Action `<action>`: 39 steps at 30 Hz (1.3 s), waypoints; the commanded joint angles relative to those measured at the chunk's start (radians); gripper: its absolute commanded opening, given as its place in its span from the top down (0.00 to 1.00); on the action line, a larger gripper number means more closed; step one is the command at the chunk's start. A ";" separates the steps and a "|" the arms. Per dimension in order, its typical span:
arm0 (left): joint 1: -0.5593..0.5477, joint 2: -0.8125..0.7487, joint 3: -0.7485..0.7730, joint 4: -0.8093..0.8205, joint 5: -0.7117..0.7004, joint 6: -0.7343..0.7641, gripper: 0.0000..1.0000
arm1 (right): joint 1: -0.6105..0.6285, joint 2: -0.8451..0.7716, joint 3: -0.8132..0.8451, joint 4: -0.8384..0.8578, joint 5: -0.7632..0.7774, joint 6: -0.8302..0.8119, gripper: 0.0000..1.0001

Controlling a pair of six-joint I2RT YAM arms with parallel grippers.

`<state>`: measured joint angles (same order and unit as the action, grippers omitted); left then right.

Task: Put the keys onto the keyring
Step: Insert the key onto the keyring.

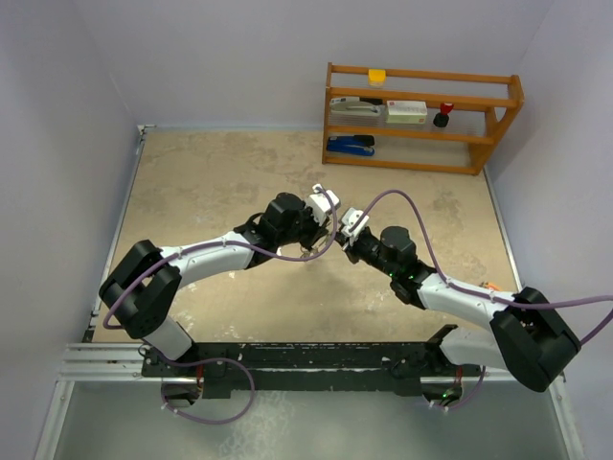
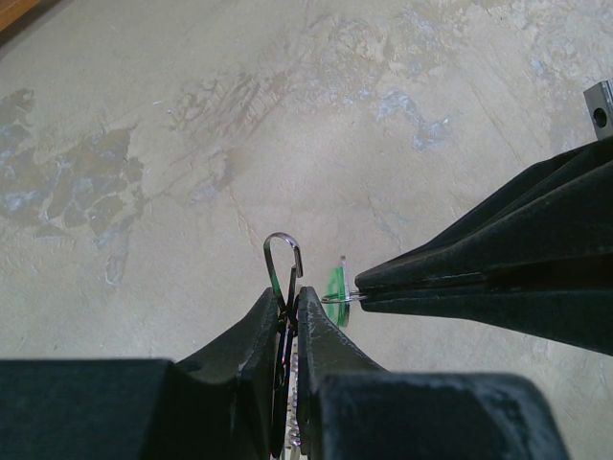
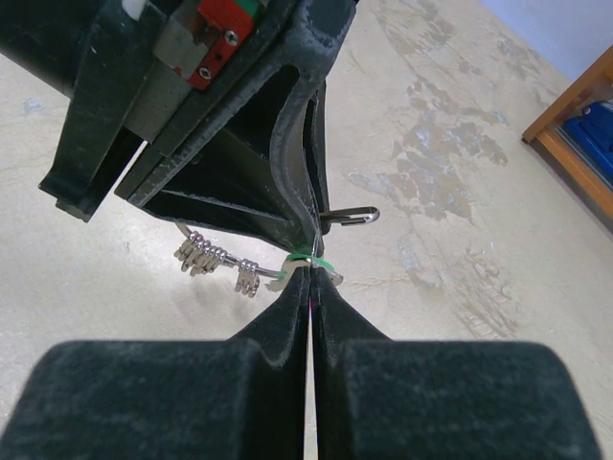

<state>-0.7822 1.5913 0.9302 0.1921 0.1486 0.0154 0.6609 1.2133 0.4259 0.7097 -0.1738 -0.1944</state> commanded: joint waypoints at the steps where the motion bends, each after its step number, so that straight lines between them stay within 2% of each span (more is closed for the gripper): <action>1: -0.009 -0.004 0.007 0.014 -0.001 -0.021 1.00 | 0.005 0.006 0.035 0.075 0.013 -0.017 1.00; 39: -0.025 0.001 0.010 -0.001 0.001 -0.031 1.00 | 0.007 0.034 0.047 0.112 0.104 -0.042 1.00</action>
<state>-0.7956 1.5951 0.9295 0.1619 0.1402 0.0002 0.6666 1.2438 0.4282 0.7624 -0.1131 -0.2157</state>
